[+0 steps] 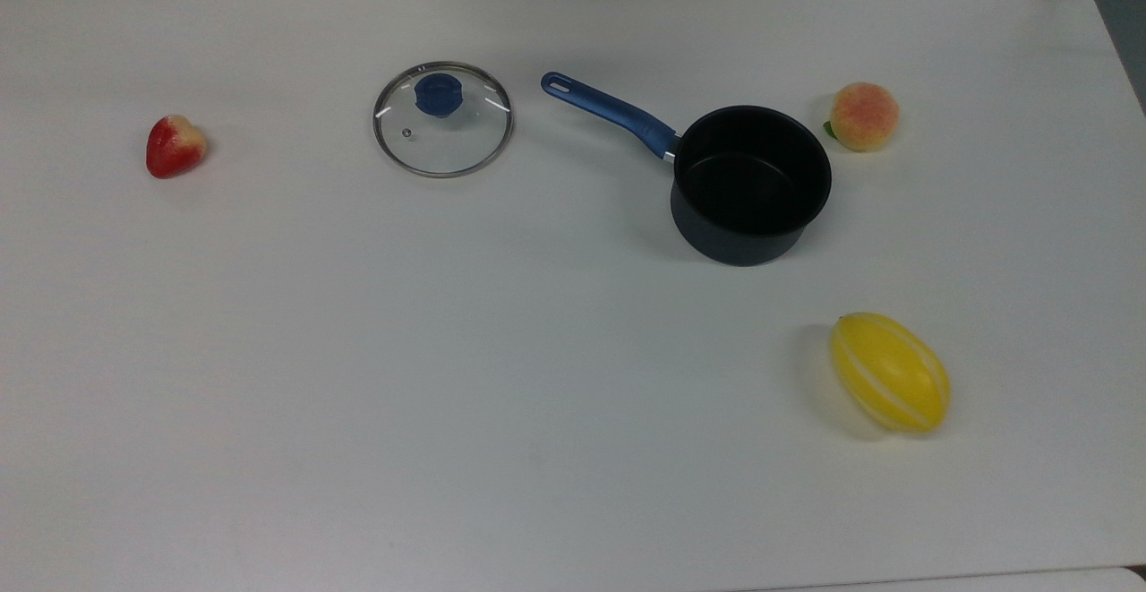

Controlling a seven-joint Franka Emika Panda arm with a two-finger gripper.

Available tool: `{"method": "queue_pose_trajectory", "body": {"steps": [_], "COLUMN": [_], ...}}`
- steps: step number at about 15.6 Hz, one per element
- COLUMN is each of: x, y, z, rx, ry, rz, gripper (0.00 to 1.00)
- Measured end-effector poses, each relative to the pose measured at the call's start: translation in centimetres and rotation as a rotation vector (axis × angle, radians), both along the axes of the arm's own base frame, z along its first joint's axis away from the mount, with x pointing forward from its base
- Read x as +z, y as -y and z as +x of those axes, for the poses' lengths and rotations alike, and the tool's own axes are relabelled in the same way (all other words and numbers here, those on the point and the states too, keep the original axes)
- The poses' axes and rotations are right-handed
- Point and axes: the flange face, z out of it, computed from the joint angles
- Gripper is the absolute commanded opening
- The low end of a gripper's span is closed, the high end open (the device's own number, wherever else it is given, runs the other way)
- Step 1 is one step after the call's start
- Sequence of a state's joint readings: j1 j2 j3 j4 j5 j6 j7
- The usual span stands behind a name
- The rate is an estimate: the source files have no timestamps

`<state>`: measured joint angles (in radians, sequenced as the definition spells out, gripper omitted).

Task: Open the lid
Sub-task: 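Open the gripper, release the lid and raise the arm away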

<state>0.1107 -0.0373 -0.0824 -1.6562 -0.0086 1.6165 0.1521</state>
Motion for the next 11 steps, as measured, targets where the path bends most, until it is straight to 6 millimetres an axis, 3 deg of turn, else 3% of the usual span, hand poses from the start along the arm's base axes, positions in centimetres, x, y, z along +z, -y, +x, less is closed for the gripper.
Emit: {"method": "queue_pose_trajectory", "body": {"steps": [11], "x": [1.6], "y": [-1.0], "z": [1.3], "rx": [0.234], "ry": [0.121], "rz": [0.030], "gripper": [1.00]}}
